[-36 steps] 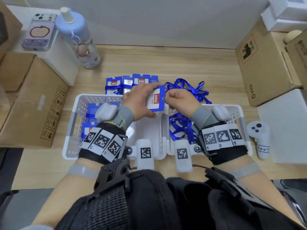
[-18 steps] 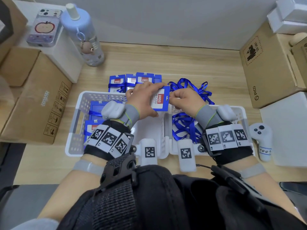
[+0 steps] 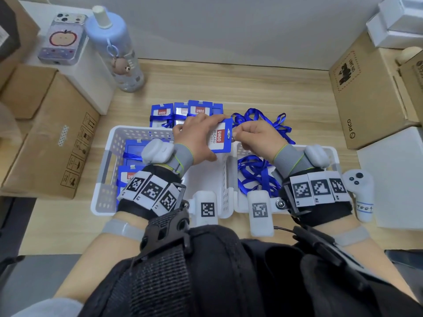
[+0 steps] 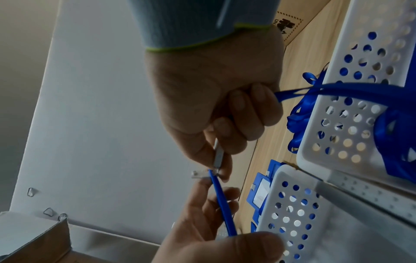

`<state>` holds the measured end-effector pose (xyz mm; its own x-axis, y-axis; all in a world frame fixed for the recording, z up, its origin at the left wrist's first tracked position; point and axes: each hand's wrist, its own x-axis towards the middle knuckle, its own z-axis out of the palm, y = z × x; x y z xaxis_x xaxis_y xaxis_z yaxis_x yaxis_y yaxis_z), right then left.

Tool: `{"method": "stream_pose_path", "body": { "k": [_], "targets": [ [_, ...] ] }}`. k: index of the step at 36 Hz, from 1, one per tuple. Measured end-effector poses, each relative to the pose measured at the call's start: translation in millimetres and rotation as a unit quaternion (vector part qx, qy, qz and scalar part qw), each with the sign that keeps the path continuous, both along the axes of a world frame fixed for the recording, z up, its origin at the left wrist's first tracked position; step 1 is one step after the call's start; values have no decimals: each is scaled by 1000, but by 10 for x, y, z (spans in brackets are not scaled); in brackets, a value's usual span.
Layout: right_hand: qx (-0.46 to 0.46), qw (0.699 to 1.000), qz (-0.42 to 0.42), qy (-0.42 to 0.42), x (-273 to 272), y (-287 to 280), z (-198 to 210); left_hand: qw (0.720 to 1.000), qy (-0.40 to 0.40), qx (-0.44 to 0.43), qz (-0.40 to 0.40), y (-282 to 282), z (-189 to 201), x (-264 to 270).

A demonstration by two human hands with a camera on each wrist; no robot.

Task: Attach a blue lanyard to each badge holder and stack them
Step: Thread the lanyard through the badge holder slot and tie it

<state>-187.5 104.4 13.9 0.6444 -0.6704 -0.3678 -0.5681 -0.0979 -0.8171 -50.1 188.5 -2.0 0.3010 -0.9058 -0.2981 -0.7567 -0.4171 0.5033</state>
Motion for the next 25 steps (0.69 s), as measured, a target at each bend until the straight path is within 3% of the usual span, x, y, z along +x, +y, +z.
{"method": "stream_pose_path", "body": {
  "k": [4, 9, 13, 22, 25],
  "targets": [
    [52, 998, -26, -28, 9, 16, -11, 1000, -3, 4, -3, -3, -5, -1],
    [5, 1000, 3, -24, 17, 20, -67, 1000, -14, 12, -10, -7, -6, -2],
    [46, 998, 2, -43, 2, 5, -90, 1000, 5, 9, 0, 1, -22, 22],
    [46, 995, 24, -90, -9, -34, -69, 993, 104, -47, 34, 14, -92, 39],
    [2, 994, -12, -105, 3, -63, -68, 975, 202, -48, 82, 19, -85, 31]
  ]
}}
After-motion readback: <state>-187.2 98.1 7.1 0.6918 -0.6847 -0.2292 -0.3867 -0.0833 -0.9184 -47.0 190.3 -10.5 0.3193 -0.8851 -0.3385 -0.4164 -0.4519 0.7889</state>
